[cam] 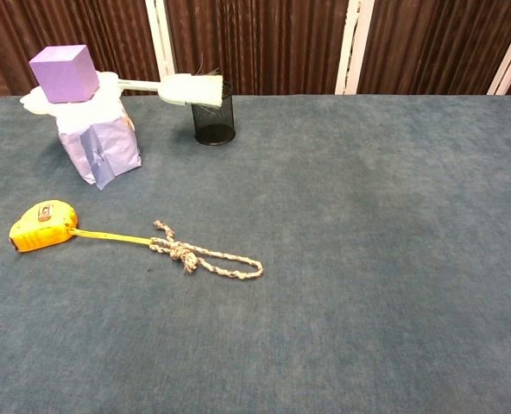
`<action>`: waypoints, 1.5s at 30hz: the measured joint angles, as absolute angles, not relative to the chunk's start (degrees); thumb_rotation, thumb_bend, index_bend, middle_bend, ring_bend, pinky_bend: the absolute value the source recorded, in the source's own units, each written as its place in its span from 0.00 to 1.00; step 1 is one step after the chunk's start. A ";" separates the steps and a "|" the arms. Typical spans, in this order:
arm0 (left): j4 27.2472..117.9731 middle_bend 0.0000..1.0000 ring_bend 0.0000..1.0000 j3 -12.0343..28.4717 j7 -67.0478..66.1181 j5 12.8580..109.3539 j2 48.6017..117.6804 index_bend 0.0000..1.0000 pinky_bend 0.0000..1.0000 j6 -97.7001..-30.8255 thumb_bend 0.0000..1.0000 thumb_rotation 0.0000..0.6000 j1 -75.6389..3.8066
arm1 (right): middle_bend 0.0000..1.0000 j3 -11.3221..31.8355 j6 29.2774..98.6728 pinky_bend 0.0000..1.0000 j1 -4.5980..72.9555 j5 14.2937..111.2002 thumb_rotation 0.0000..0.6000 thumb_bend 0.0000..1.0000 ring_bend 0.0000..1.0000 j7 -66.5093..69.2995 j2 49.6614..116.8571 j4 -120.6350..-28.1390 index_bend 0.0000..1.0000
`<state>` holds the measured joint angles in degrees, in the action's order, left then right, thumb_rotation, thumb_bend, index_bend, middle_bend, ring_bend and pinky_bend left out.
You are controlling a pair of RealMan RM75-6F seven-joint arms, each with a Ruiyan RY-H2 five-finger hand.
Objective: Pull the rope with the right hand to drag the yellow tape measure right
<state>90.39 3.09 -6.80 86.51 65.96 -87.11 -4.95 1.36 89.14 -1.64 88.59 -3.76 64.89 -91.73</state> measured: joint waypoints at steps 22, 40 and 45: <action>91.56 0.00 0.00 2.74 -7.46 87.60 65.85 0.04 0.07 -88.50 0.47 1.00 -4.45 | 0.00 0.73 88.58 0.00 -1.40 89.74 1.00 0.19 0.00 -1.31 64.28 -91.30 0.19; 92.48 0.00 0.00 2.49 -5.67 88.56 64.61 0.04 0.07 -90.45 0.47 1.00 -3.40 | 0.00 5.06 63.25 0.00 19.28 92.49 1.00 0.19 0.00 -2.92 63.83 -96.84 0.24; 92.24 0.00 0.00 2.75 -4.72 88.12 64.46 0.04 0.07 -90.50 0.47 1.00 -3.28 | 0.00 7.60 53.65 0.00 27.99 88.86 1.00 0.19 0.00 -5.02 69.04 -96.85 0.26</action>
